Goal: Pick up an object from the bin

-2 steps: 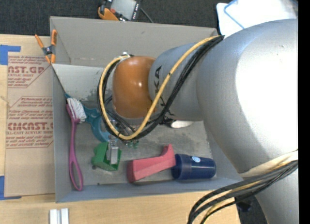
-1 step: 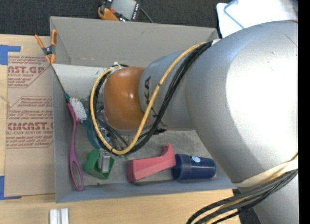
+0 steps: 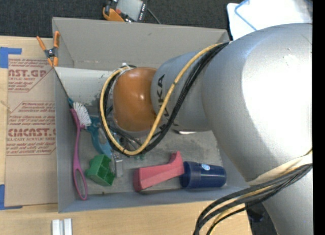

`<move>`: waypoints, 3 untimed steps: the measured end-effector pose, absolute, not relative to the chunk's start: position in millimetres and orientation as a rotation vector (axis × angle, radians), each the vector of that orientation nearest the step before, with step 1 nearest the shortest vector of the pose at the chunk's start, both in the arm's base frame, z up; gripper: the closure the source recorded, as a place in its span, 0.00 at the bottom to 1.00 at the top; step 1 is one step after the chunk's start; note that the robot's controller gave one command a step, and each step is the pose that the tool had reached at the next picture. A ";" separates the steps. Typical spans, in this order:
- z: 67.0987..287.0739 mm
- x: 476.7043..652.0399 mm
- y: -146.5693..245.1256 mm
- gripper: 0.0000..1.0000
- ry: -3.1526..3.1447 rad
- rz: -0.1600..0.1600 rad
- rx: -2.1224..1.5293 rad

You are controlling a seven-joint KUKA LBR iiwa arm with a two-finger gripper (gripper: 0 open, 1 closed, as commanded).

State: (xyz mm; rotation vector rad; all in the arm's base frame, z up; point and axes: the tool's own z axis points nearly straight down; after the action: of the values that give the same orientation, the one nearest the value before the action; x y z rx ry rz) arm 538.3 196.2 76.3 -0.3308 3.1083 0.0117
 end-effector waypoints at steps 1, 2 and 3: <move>74.6 508.7 214.6 0.00 3.086 0.013 -0.421; 71.0 506.4 213.0 0.00 3.097 0.013 -0.396; 69.7 494.5 193.1 0.00 3.108 0.023 0.290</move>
Offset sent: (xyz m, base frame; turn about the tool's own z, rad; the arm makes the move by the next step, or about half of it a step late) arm -0.0217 0.0098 -0.0063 -0.0247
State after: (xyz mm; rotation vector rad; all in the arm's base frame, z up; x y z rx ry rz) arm 494.5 193.1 69.7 0.2904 3.1081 0.0227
